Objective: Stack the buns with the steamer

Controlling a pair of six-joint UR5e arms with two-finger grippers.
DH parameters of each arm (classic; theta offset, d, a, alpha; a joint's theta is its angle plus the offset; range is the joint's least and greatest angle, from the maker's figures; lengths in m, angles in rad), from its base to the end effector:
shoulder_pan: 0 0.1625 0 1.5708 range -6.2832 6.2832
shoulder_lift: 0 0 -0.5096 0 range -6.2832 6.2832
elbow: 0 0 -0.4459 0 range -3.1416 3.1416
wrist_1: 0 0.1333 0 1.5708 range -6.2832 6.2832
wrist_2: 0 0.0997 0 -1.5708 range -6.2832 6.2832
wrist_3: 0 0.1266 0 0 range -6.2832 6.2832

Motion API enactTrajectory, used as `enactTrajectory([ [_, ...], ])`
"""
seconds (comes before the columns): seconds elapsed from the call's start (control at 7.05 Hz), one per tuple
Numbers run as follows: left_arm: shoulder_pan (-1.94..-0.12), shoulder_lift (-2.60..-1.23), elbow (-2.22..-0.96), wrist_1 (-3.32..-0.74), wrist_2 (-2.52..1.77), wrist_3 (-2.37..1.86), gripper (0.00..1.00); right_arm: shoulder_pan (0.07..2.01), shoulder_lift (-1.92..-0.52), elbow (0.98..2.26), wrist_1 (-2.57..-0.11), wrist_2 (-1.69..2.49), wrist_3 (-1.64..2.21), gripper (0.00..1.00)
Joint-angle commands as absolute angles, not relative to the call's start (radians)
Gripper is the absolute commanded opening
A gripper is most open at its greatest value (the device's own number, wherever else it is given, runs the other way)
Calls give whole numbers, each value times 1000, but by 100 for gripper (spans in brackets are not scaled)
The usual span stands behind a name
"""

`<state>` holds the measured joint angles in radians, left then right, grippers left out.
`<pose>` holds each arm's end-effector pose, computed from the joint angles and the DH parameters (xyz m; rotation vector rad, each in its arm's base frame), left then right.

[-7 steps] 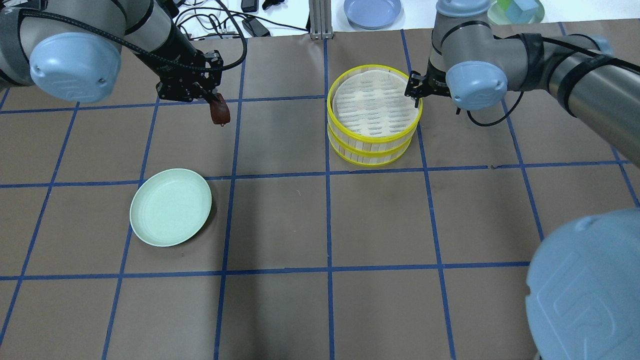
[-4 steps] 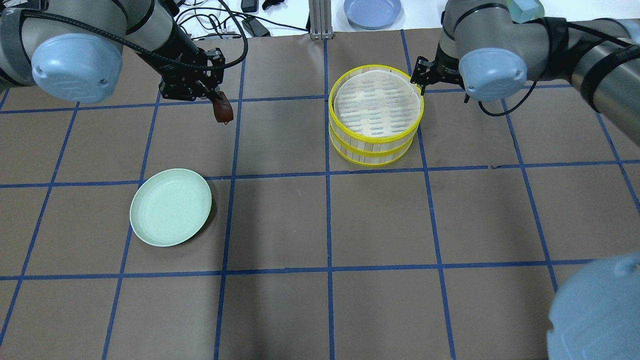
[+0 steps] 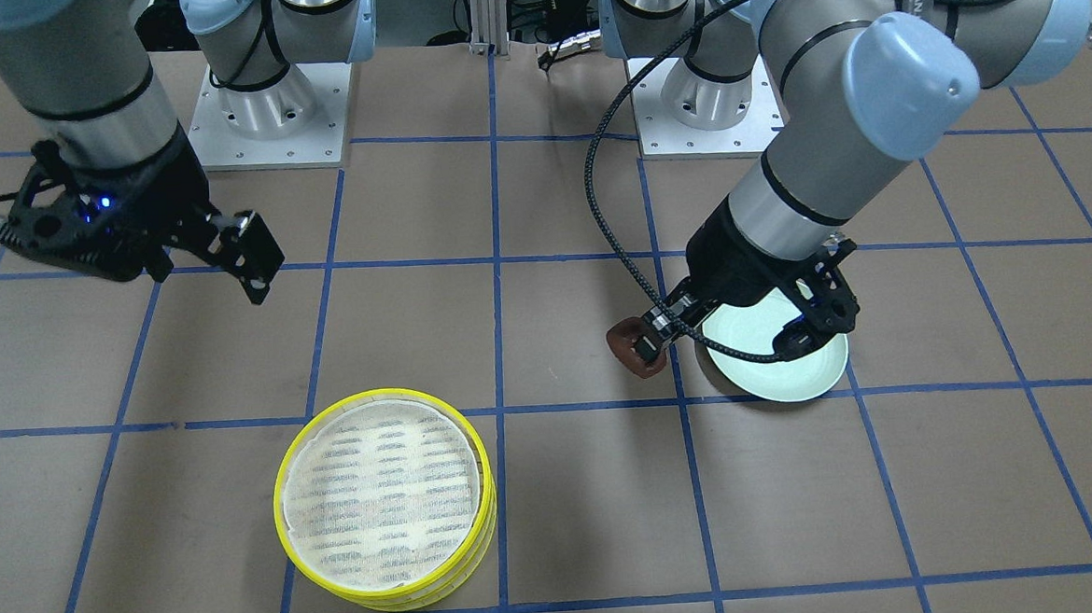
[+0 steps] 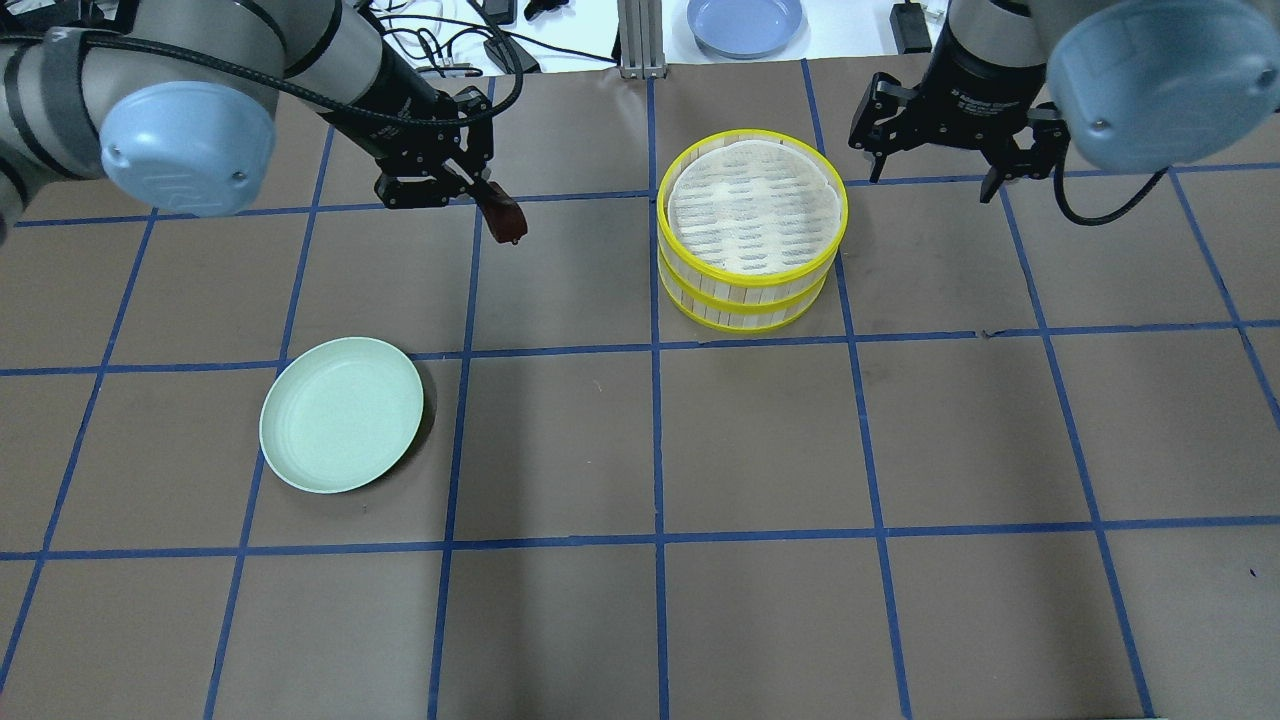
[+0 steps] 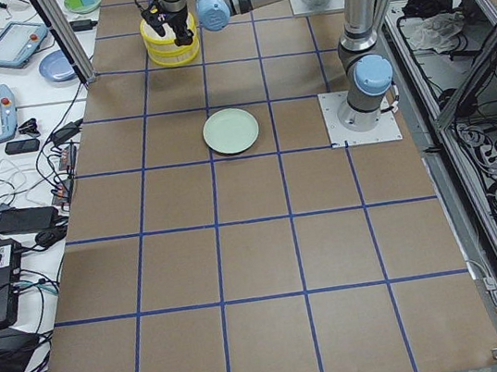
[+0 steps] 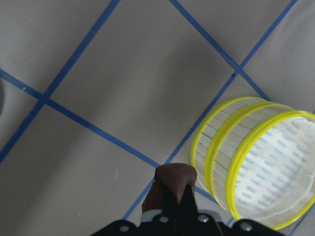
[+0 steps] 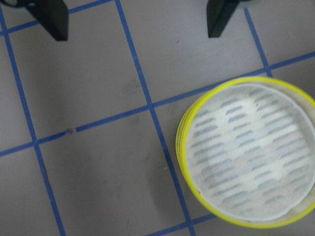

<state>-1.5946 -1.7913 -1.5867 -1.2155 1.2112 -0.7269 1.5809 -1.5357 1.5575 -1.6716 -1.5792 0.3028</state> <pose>-0.1935 -0.6536 0.4495 0.9237 -2.6052 -0.0311 0.1380 -0.5717 0.5437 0.4577 3.1015 -0.1244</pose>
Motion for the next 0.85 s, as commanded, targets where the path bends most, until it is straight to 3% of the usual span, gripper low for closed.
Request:
enactTrajectory([
  [0.0, -1672, -1860, -1644, -931, 1145, -941, 0, 1594, -1623, 1557, -1545, -1528, 176, 100],
  [0.43, -1742, -2006, -1629, -645, 1019, -1194, 0, 1594, -1612, 1560, -1551, -1595, 95, 100],
  [0.71, -1769, -2096, -1559, -627, 1023, -1224, 0, 1592, -1617, 1560, -1545, -1592, 100, 100],
])
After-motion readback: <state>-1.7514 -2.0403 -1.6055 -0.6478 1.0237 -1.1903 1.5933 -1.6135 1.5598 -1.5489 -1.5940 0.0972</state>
